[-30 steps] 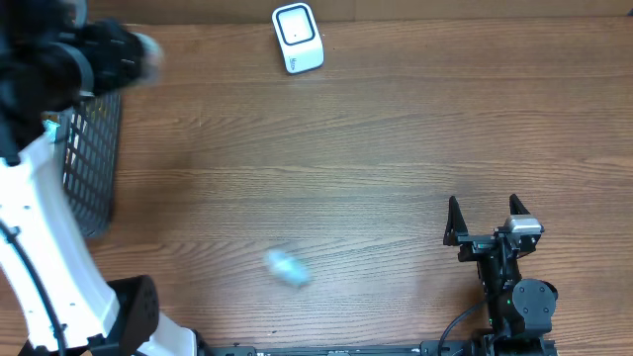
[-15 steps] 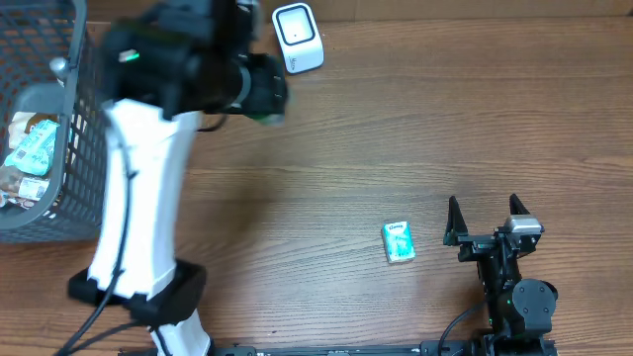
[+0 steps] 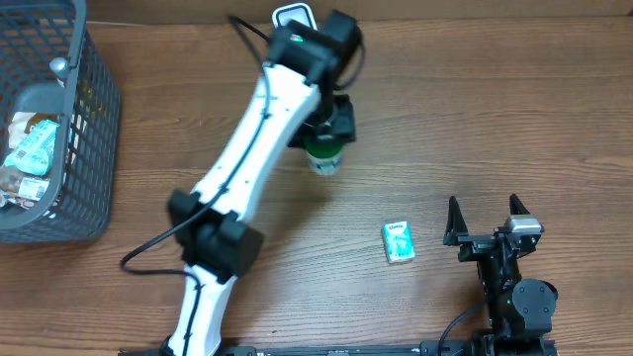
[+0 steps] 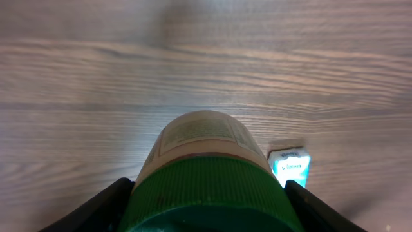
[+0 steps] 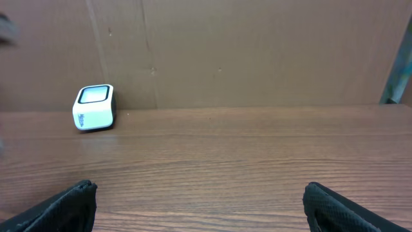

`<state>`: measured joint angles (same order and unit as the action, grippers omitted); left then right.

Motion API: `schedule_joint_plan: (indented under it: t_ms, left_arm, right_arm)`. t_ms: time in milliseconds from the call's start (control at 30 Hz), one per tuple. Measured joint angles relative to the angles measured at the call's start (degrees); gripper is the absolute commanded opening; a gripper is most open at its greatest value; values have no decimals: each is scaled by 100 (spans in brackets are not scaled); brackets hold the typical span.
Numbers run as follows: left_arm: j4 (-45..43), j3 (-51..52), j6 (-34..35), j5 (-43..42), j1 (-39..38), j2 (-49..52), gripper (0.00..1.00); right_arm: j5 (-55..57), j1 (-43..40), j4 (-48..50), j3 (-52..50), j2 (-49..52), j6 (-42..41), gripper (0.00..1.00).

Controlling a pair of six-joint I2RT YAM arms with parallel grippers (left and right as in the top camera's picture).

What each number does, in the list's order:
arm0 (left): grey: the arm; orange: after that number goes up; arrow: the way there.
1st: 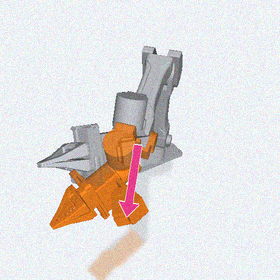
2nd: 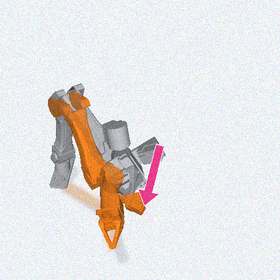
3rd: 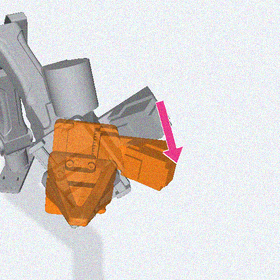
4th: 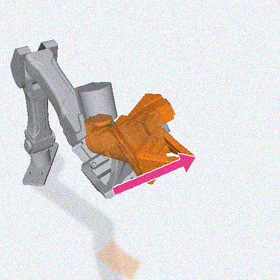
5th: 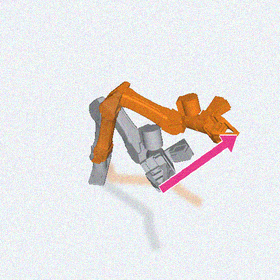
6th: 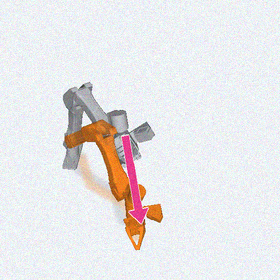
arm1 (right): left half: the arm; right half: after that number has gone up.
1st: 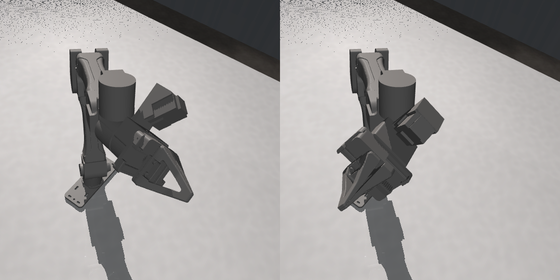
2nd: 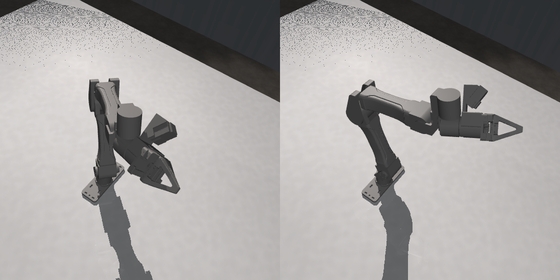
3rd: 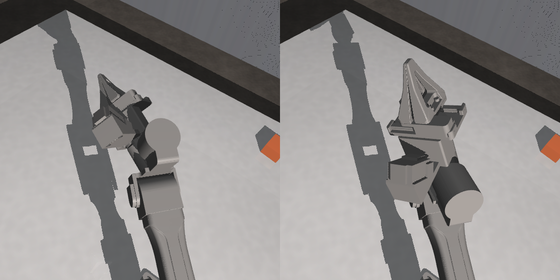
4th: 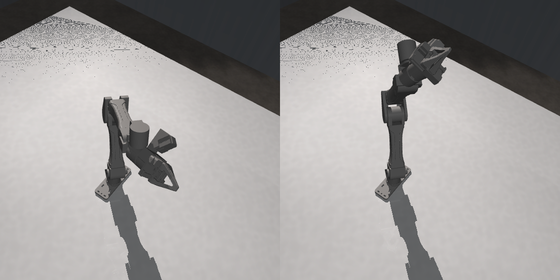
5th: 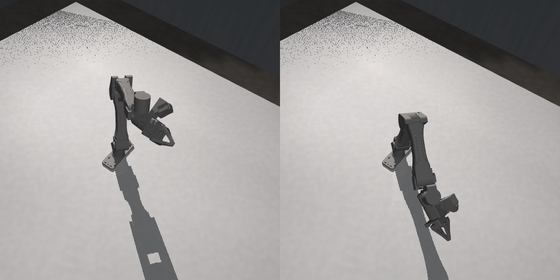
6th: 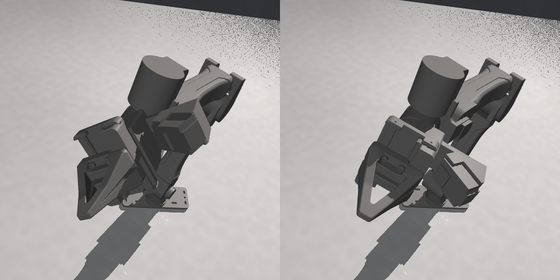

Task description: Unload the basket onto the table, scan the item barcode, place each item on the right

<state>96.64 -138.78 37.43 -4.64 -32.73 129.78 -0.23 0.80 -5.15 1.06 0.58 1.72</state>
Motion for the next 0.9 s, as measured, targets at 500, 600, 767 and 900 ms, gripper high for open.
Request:
schedule_joint_plan:
  t_ms: [500, 600, 767, 900]
  left_arm:
    - [-302, 35, 1749, 857, -767, 927, 56]
    - [-426, 35, 2068, 1003, -857, 927, 57]
    - [-474, 44, 2562, 1191, -1029, 927, 58]
    - [-549, 44, 2787, 1329, -1169, 927, 59]
  right_arm:
    - [0, -2, 2, 0, 0, 0, 100]
    - [0, -2, 2, 0, 0, 0, 100]
    - [2, -2, 0, 0, 0, -2, 100]
    - [0, -2, 0, 0, 0, 0, 100]
